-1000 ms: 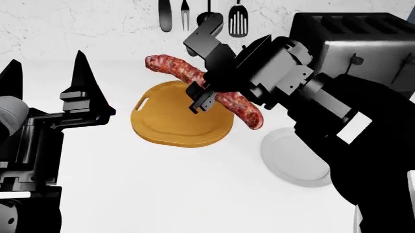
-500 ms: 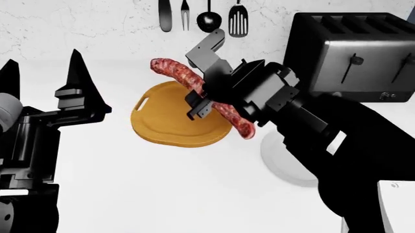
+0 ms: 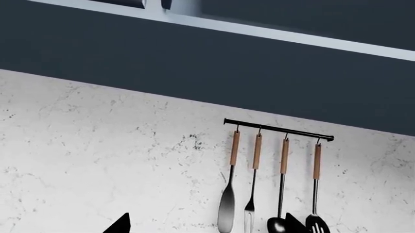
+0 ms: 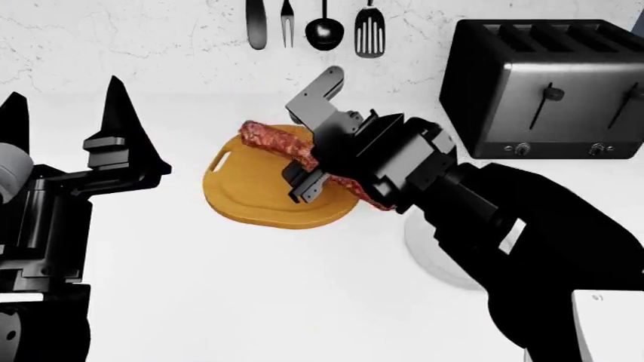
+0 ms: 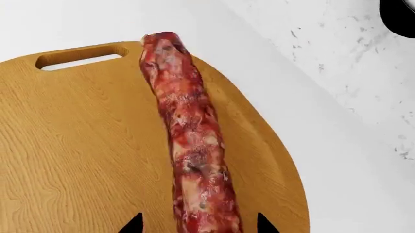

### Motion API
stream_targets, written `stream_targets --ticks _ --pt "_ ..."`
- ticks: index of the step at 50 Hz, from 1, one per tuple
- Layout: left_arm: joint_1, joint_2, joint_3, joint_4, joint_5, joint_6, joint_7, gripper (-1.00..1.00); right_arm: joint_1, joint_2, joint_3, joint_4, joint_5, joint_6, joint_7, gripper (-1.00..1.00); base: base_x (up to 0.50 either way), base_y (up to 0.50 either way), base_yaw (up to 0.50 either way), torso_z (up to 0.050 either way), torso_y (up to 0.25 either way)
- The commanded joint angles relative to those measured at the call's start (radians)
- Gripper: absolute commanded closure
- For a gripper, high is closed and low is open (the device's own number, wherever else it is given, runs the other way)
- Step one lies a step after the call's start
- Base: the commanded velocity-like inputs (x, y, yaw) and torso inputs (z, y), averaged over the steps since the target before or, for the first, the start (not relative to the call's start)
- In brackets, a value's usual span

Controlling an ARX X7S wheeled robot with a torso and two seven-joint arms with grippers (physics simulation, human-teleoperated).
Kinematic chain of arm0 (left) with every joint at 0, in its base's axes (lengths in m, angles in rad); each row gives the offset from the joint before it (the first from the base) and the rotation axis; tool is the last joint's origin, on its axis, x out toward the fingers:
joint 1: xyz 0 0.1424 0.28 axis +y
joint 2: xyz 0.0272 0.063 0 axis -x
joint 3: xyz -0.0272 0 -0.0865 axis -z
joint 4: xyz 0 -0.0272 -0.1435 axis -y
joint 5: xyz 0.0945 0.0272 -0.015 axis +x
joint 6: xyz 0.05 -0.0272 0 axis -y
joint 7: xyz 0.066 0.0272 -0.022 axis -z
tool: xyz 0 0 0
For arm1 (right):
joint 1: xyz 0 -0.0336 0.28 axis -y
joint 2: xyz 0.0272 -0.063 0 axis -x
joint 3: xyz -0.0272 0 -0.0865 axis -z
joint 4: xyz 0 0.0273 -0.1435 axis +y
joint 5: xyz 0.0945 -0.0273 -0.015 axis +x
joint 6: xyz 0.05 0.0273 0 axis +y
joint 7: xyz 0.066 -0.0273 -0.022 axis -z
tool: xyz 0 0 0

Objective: Pick the salami from the plate and place it on the cutting board. Then pick the condiment bottle from the cabinet and place it next to the cutting board.

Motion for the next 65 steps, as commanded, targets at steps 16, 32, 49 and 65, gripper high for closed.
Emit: stream_targets --ticks 16,32,49,65 --pt "0.005 -0.008 0.013 0.0 -0.004 0.013 -0.005 -1.0 0.001 0.0 0.004 -0.006 -0.017 0.003 -0.011 -1.0 0.0 0.0 0.0 0.0 0.0" --pt "0.007 -0.017 0.01 0.011 -0.016 0.013 -0.013 -1.0 0.123 0.0 0.004 -0.022 0.003 0.037 0.01 -1.0 0.0 0.0 0.0 0.0 0.0" --pt "0.012 -0.029 -0.009 0.038 -0.047 0.007 -0.03 -1.0 0.266 0.0 0.001 -0.05 0.108 0.054 0.065 -1.0 0.0 0.0 0.0 0.0 0.0" --pt "0.019 -0.053 -0.032 0.129 -0.11 -0.041 -0.085 -1.0 0.329 0.314 0.206 -0.599 0.38 0.104 0.645 -1.0 0.0 0.0 0.0 0.0 0.0"
